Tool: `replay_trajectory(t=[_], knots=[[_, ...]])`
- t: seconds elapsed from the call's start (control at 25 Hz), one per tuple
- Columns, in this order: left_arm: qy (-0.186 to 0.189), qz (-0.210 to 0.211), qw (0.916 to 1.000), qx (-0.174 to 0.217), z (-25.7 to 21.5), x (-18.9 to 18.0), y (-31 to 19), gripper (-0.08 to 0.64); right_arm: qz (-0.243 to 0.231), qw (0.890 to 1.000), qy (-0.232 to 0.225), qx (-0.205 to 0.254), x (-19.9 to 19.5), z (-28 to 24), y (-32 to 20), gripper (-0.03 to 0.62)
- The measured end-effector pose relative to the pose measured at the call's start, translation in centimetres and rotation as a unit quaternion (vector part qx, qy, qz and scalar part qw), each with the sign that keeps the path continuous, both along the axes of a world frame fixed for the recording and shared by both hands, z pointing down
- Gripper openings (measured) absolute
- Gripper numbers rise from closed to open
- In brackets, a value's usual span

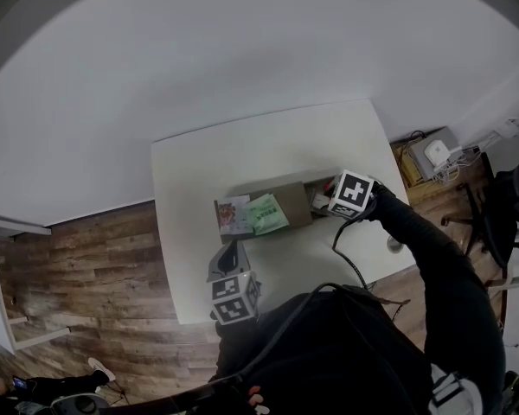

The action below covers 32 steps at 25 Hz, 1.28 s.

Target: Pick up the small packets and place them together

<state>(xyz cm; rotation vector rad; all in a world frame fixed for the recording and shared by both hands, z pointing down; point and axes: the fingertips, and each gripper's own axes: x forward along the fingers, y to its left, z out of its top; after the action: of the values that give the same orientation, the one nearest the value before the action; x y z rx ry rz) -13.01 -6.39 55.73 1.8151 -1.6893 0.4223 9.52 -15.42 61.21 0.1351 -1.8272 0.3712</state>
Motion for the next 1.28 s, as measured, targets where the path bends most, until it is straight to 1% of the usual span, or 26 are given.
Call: replay_trajectory(t=[0.08,0.16,0.24,0.36,0.44,0.52,0.64,0.72,0.84,0.88,0.96,1.04,1.16,1.2,1.28], knots=[[0.0,-0.005,1.0,0.0,0.1,-0.3,0.1,0.001,-0.015,1.0,0.008,-0.002,-0.6,1.0,-0.2,0.168],[0.002,-0.008,1.0,-0.004,0.2,-0.4,0.3,0.0,-0.027,1.0,0.001,-0.004,-1.6,1.9,-0.5,0.184],[0.004,-0.01,0.9999,-0.006,0.1,-0.4,0.4,0.0,-0.031,1.0,-0.001,-0.005,-2.0,2.5,-0.6,0.187],[0.005,-0.012,0.9999,-0.011,0.1,-0.5,0.5,0.0,-0.033,0.999,0.023,-0.004,-1.8,3.2,-0.6,0.187],[0.004,-0.012,0.9998,-0.014,0.2,-0.5,0.5,0.0,-0.027,0.998,0.05,-0.024,-1.2,3.3,0.3,0.187],[0.004,-0.011,0.9998,-0.013,0.2,-0.4,0.3,0.0,-0.021,0.997,0.065,-0.034,-0.8,3.6,0.6,0.186],[0.002,-0.01,0.9999,-0.01,0.4,-0.3,0.2,0.001,-0.021,0.997,0.071,-0.01,-0.7,4.1,-0.1,0.177],[0.004,-0.008,0.9999,-0.011,0.3,-0.2,0.2,0.0,-0.012,0.997,0.075,0.003,-0.4,4.1,-0.6,0.165],[0.006,-0.006,0.9999,-0.015,0.2,0.0,0.1,0.0,0.0,0.996,0.084,0.007,0.2,3.9,-0.9,0.12],[0.006,-0.006,0.9998,-0.015,0.2,0.0,0.1,0.0,0.001,0.997,0.081,0.003,0.1,3.9,-0.8,0.104],[0.005,-0.005,0.9999,-0.014,0.3,0.0,0.0,0.0,0.003,0.998,0.053,-0.015,-0.6,3.9,-0.2,0.077],[0.003,-0.005,0.9999,-0.012,0.2,-0.1,0.0,0.0,0.004,0.999,0.036,-0.003,-0.7,3.6,-0.7,0.062],[0.004,-0.004,0.9999,-0.013,0.1,0.0,0.1,0.0,0.003,1.0,0.011,0.028,-0.8,2.6,-2.0,0.055],[0.004,-0.004,0.9999,-0.01,0.1,-0.1,0.1,0.0,0.006,0.999,0.006,0.032,-0.6,2.1,-2.1,0.055],[0.006,-0.005,0.9999,-0.011,0.1,0.0,0.2,0.0,0.02,0.999,0.016,0.03,0.3,0.8,-1.8,0.054]])
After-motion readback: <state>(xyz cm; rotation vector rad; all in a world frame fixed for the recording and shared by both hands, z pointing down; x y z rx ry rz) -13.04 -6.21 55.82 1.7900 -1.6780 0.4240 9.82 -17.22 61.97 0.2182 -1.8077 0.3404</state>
